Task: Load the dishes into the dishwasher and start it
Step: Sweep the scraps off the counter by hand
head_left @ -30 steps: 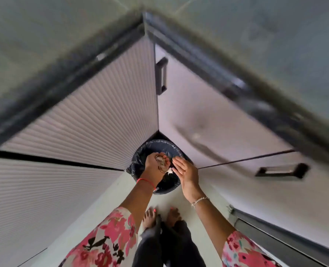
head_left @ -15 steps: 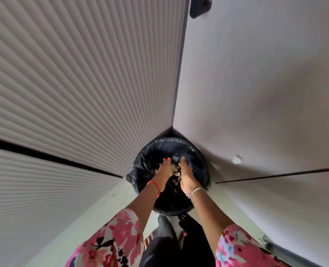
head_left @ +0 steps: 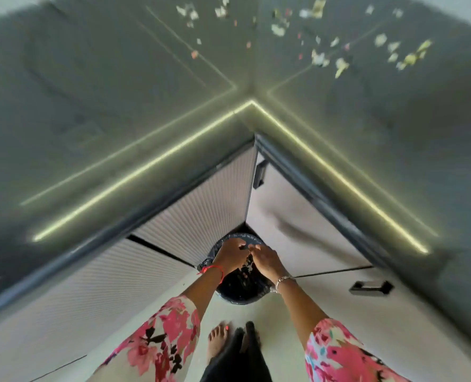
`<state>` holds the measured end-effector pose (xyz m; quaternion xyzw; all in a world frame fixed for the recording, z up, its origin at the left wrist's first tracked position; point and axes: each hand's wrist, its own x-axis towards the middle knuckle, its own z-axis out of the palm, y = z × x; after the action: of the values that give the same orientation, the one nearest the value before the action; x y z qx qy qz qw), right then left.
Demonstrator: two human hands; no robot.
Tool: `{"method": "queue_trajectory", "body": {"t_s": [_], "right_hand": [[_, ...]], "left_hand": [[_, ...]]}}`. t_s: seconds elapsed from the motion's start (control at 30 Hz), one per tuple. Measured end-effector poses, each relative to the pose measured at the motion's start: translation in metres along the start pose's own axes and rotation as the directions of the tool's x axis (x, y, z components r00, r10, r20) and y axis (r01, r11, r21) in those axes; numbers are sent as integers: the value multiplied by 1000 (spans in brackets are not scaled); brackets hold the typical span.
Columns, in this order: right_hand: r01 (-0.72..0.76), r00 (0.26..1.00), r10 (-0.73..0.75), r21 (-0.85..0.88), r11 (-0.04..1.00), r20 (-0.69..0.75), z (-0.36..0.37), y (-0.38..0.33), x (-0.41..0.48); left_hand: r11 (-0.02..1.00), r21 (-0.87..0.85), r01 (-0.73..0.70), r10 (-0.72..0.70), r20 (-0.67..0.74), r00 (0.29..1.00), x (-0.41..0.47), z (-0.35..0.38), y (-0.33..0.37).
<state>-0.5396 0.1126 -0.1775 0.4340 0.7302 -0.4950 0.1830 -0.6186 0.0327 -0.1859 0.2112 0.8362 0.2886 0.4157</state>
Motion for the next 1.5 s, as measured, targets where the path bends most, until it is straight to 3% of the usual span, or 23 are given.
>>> {"method": "queue_trajectory", "body": {"t_s": [0.07,0.23,0.37,0.5,0.63,0.87,1.03,1.2,1.5], "right_hand": [[112,993,-116,-158,981,-19,-22,-22,-32],[315,929,-364,-365,876,-73,-70,-73,-91],[547,746,-648,-413,728,-155,-105,-121,-123],[670,585,-757,-352,653,-291,-141,-160,-141],[622,552,-697,-330,710,-458,-173,-182,-134],[430,651,-511,-283,858,-561,-213,-197,-75],[241,610,-324,-220,945,-723,-258,-207,-19],[77,568,-228,-224,972,-791,-312,-196,25],[-150,569,-23,-131,980,-822,-382,-183,85]], "left_hand": [[998,-5,-60,60,-10,998,-34,-26,30],[980,19,-198,199,-60,978,-99,-81,94],[936,18,-351,344,-249,905,-122,-130,140],[888,50,-458,438,-400,806,-129,-175,176],[858,44,-512,473,-458,753,-110,-202,199],[860,45,-508,487,-371,791,-33,-225,223],[835,135,-534,547,-307,778,51,-254,241],[784,207,-585,621,-269,737,123,-277,258],[756,308,-578,648,-221,729,201,-301,281]]}}
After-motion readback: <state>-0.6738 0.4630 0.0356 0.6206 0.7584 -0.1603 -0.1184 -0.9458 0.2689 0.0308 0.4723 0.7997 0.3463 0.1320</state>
